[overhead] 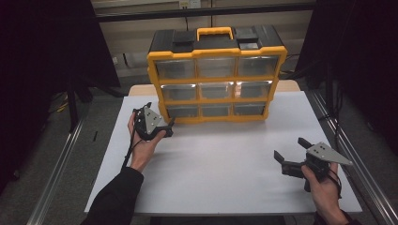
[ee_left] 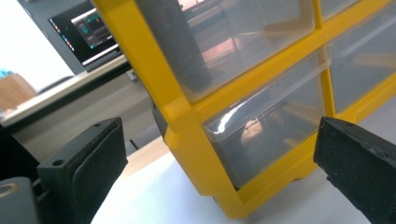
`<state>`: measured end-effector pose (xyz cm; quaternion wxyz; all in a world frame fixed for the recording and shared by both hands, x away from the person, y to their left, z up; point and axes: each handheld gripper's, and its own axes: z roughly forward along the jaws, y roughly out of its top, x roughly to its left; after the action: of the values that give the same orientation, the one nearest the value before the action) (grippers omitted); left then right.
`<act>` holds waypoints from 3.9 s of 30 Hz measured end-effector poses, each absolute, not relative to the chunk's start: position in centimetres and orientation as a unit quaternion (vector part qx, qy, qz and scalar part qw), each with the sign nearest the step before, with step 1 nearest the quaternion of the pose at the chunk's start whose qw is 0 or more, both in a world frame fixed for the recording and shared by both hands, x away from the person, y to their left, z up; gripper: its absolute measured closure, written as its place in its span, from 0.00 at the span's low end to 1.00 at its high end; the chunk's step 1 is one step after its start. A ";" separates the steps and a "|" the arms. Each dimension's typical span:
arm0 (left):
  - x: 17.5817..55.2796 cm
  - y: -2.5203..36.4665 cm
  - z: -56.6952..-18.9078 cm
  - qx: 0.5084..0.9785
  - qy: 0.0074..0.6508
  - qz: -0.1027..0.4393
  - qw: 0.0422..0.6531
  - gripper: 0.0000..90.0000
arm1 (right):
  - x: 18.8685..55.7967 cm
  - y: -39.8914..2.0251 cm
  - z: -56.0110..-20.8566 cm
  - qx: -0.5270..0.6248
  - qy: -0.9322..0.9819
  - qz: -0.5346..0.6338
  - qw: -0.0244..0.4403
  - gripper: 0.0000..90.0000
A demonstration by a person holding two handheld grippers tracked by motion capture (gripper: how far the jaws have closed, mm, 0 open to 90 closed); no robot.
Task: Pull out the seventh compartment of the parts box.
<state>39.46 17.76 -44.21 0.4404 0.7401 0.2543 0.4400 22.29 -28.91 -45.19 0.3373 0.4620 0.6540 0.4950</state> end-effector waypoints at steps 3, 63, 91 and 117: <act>39.3 17.3 -44.4 0.744 0.231 0.455 0.432 0.03 | 22.3 -28.9 -45.2 0.462 0.654 0.495 0.336 0.01; 39.8 14.0 -48.3 0.754 -0.074 0.644 0.107 0.31 | 22.3 -28.8 -45.2 0.458 0.661 0.494 0.332 0.01; 40.6 13.4 -47.8 0.751 -0.099 0.650 0.053 0.70 | 22.4 -28.7 -45.2 0.456 0.662 0.494 0.332 0.01; 40.3 13.2 -47.1 0.749 -0.082 0.656 0.043 0.87 | 22.3 -28.8 -45.2 0.458 0.661 0.495 0.331 0.01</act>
<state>40.28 13.23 -47.15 0.0430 0.7490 -0.0818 0.6561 22.33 -28.77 -45.20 0.3307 0.4576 0.6605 0.4949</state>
